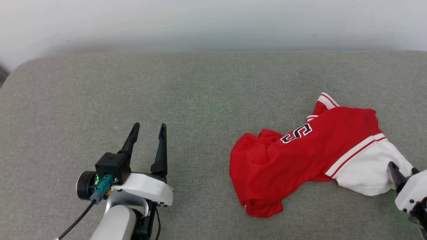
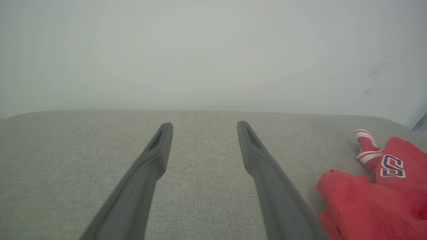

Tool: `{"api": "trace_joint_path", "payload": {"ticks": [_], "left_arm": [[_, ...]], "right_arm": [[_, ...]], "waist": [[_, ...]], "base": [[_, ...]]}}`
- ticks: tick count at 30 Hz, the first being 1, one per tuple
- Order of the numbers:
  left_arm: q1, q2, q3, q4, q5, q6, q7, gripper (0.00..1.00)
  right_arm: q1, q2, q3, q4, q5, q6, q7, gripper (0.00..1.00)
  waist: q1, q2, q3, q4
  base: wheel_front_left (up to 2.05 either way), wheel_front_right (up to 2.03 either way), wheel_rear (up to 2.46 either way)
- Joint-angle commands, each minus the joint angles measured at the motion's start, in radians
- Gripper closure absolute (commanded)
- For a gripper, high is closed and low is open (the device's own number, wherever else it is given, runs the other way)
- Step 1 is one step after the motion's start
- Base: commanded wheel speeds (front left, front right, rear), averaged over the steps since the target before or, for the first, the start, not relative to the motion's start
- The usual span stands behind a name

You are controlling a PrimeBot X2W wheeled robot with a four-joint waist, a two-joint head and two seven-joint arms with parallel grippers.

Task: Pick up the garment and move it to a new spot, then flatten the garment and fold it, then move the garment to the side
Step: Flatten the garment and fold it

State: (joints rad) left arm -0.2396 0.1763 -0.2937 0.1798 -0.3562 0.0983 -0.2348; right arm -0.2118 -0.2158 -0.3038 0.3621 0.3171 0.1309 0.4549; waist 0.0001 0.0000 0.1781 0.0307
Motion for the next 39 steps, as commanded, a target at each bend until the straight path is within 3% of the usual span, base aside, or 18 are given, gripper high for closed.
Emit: {"api": "trace_joint_path", "payload": {"ticks": [1, 11, 20, 28, 33, 39], "left_arm": [[0.019, 0.008, 0.002, 0.0, -0.005, 0.007, 0.003, 0.0], [0.089, 0.027, 0.014, 0.0, -0.025, 0.028, 0.027, 0.0], [0.129, 0.041, 0.011, -0.008, -0.033, 0.046, 0.054, 0.0], [0.135, 0.046, 0.001, -0.005, -0.031, 0.057, 0.074, 0.0], [0.063, 0.038, -0.046, -0.002, -0.026, 0.026, 0.152, 0.0], [-0.089, 0.029, -0.124, 0.063, -0.053, -0.063, 0.36, 0.0]], "right_arm": [[0.001, 0.002, 0.005, 0.0, 0.001, 0.0, -0.08, 0.0], [0.047, 0.006, 0.137, -0.11, -0.082, 0.0, -0.392, 0.0], [0.131, 0.037, 0.32, -0.291, -0.097, 0.0, -0.462, 0.0], [0.221, 0.076, 0.355, -0.388, -0.118, 0.0, -0.448, 0.0], [0.25, 0.102, 0.359, -0.425, -0.131, 0.0, -0.43, 0.0], [0.231, 0.106, 0.375, -0.442, -0.132, 0.0, -0.422, 0.0]], "waist": [[-0.0001, 0.0, -0.019, -0.01], [-0.0001, 0.0, -0.113, -0.047], [-0.0001, 0.0, -0.16, -0.07], [-0.0001, 0.0, -0.18, -0.084], [-0.0001, 0.0, -0.17, -0.108], [-0.0001, 0.0, -0.138, -0.158]], "base": [[0.0, 0.0, 0.0], [0.0, 0.0, 0.0], [0.0, 0.0, 0.0], [0.0, 0.0, 0.0], [0.0, 0.0, 0.0], [0.0, 0.0, 0.0]]}}
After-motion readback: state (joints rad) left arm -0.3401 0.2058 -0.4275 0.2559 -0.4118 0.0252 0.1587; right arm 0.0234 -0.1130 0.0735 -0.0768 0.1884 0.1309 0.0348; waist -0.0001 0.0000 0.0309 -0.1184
